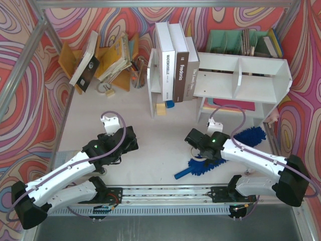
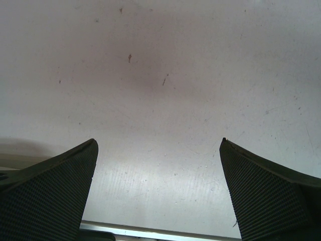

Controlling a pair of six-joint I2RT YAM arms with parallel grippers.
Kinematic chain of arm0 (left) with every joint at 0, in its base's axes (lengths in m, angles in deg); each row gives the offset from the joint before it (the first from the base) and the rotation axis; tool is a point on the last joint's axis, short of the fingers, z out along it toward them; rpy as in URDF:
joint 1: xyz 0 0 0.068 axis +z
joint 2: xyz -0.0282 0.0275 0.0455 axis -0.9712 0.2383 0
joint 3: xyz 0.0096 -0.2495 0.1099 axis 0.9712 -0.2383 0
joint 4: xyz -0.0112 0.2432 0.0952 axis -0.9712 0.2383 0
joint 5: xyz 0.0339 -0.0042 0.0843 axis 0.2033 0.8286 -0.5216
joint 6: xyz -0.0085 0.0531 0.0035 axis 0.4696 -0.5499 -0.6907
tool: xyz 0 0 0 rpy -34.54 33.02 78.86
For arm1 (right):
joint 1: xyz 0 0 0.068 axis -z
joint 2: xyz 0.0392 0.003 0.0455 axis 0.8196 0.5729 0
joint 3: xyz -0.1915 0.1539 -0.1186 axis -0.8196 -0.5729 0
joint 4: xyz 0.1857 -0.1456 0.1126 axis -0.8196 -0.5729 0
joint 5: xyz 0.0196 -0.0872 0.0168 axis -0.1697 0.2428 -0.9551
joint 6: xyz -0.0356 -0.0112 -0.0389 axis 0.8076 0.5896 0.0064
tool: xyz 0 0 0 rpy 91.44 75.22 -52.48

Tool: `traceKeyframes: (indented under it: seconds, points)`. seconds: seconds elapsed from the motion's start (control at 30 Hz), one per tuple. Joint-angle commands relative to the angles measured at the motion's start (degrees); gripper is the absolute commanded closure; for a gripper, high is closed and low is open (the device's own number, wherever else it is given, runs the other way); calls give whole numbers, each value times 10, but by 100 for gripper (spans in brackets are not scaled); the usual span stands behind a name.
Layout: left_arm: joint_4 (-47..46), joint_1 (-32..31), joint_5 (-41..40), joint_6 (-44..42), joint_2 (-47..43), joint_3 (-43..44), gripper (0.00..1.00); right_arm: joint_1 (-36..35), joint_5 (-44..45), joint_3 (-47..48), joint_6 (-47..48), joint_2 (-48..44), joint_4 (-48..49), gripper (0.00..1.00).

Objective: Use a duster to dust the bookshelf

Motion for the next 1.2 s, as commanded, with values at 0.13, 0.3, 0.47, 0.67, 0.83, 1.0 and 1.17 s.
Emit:
traceKeyframes:
  seconds: [0.13,0.3,0.47,0.67,0.83,1.0,1.17]
  points:
    - [9,-2,-14,5,-17,-8,2,47,36,-22,-20,-43,-29,83]
    - [16,-2,-22,11,-31,-12,2,50,14,-36,15,-46,46,86]
    - [35,-2,-48,33,-56,-16,2,51,-31,-34,66,-45,152,86]
    - [65,-2,-79,62,-76,-16,2,-34,-13,31,74,62,187,87]
    - [75,-2,-88,82,-92,-25,2,-92,-45,53,70,132,252,88]
    - [84,-2,-96,97,-107,-33,2,-123,-62,74,76,189,291,87]
    - [87,-2,-95,99,-106,-33,2,-158,-54,126,81,258,293,87]
